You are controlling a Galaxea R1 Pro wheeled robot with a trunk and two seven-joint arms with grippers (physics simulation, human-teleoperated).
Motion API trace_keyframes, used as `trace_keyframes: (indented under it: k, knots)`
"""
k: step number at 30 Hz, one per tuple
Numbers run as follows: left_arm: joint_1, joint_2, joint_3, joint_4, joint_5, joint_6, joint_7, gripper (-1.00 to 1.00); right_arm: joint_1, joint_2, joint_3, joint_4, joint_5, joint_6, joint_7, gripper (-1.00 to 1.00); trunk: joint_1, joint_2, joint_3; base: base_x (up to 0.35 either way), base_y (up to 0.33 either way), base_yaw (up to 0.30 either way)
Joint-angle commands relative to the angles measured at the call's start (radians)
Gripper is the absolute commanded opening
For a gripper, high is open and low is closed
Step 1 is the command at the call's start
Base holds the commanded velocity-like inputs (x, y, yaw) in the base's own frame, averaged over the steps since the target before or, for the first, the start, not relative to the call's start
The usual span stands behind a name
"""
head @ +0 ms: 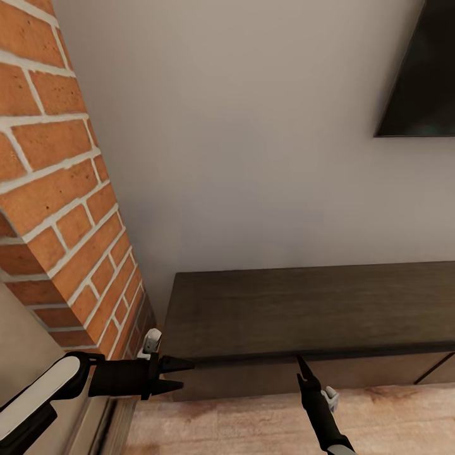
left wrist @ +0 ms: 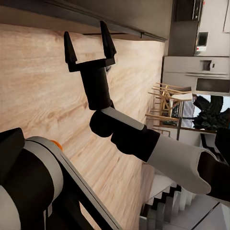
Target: Place each of the two pumpkins and all three candles from the living room inside a cabinet in the living room (use any cabinet), then make sure every cabinet is closed, and position the cauldron so it is next to a table in the living room.
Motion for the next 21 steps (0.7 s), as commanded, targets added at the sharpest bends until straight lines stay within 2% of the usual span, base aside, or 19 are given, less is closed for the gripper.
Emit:
trace_keyframes:
  k: [1,21]
  knots:
    - [-0.001,0.001,-0.001,0.0,0.005,0.001,0.003,1.0,0.0,0.0,0.008,0.0,-0.005,-0.008,0.0,1.0,0.0,0.0,-0.001,0.0,0.0,0.0]
    - [-0.001,0.0,-0.001,0.0,0.005,0.001,0.003,1.0,0.0,0.0,0.008,0.001,-0.005,-0.008,-0.001,1.0,0.0,0.0,-0.001,0.03,0.0,0.0]
